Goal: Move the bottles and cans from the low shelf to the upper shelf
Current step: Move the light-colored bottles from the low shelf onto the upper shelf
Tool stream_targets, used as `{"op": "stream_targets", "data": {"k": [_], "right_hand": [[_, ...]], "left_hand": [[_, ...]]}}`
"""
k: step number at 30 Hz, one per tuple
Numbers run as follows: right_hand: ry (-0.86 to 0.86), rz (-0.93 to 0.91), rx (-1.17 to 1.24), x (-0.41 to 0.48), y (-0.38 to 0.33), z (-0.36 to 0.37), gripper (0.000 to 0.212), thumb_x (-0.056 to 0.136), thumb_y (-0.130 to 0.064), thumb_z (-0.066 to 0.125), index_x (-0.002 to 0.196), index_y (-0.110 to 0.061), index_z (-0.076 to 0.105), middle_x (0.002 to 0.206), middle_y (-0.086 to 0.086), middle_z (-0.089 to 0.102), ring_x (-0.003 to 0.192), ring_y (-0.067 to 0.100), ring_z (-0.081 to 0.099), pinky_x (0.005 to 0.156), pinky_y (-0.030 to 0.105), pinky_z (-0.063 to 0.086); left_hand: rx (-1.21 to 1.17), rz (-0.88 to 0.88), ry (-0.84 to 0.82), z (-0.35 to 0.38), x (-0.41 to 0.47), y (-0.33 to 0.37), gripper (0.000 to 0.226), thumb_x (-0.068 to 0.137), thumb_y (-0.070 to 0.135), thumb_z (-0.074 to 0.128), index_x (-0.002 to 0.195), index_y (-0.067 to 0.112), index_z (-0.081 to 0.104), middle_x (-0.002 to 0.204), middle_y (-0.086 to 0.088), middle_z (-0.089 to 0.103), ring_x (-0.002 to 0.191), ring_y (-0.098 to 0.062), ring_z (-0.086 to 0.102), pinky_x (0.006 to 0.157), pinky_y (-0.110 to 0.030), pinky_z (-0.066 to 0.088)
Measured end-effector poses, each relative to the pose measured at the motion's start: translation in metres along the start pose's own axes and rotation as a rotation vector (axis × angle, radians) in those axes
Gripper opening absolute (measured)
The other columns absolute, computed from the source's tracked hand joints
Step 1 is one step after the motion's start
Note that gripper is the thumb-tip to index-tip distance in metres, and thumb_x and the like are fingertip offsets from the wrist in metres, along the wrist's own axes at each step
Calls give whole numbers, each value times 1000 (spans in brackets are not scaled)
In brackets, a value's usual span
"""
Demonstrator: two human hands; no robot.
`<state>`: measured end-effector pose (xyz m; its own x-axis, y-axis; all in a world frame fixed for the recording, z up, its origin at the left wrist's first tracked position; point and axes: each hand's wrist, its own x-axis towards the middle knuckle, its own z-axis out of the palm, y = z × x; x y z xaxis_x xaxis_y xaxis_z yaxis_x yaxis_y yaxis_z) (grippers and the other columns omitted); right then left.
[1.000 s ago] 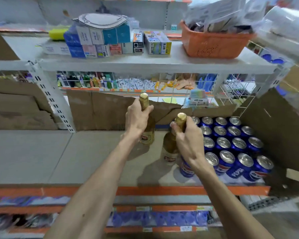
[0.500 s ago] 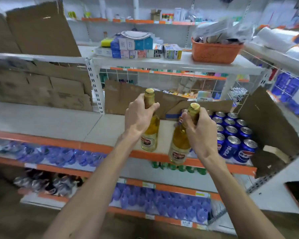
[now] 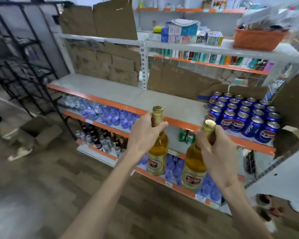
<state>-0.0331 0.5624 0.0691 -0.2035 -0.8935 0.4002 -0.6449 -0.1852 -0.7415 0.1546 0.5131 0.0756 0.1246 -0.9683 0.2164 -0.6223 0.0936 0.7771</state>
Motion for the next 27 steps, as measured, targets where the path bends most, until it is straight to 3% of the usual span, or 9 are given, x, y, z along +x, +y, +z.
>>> {"op": "stream_targets", "data": {"k": [4, 9, 13, 16, 21, 27], "right_hand": [[-5, -56, 43, -41, -35, 3, 23, 96, -33, 56, 84, -14, 51, 66, -9, 48, 58, 4, 46, 55, 21, 31], [-11, -130, 45, -95, -87, 20, 28, 97, -36, 53, 85, -11, 51, 66, -3, 51, 58, 10, 46, 54, 31, 36], [-27, -142, 89, -138, -130, 41, 25, 97, -33, 54, 85, -11, 51, 63, -4, 50, 55, 8, 45, 52, 25, 34], [-55, -143, 102, -163, -157, 64, 23, 97, -30, 56, 82, -14, 50, 63, -7, 49, 56, 7, 46, 49, 17, 29], [-106, -127, 132, -183, -191, 121, 24, 97, -30, 57, 79, -16, 48, 61, -10, 47, 55, 5, 47, 48, 18, 29], [-109, -121, 104, -157, -219, 217, 22, 97, -35, 56, 86, -16, 53, 63, -12, 50, 57, 4, 50, 50, 15, 31]], "left_hand": [[37, -34, 35, -46, -41, -19, 26, 85, 42, 69, 100, 21, 66, 94, 2, 71, 92, -19, 65, 84, -41, 51], [-6, -67, 130, -122, -102, -49, 24, 85, 43, 68, 88, 19, 64, 83, 2, 68, 81, -18, 64, 79, -42, 53], [24, -50, 169, -184, -148, -70, 25, 88, 44, 67, 86, 19, 63, 78, 6, 65, 73, -9, 61, 71, -32, 51], [40, -61, 188, -221, -168, -93, 29, 88, 46, 66, 89, 18, 64, 82, 1, 68, 77, -15, 64, 76, -42, 55], [37, -92, 192, -264, -164, -134, 29, 86, 43, 68, 93, 16, 66, 88, -1, 70, 81, -17, 66, 78, -42, 56], [5, -109, 176, -303, -102, -205, 27, 87, 40, 69, 99, 17, 69, 89, 5, 70, 81, -6, 65, 70, -21, 51]]}}
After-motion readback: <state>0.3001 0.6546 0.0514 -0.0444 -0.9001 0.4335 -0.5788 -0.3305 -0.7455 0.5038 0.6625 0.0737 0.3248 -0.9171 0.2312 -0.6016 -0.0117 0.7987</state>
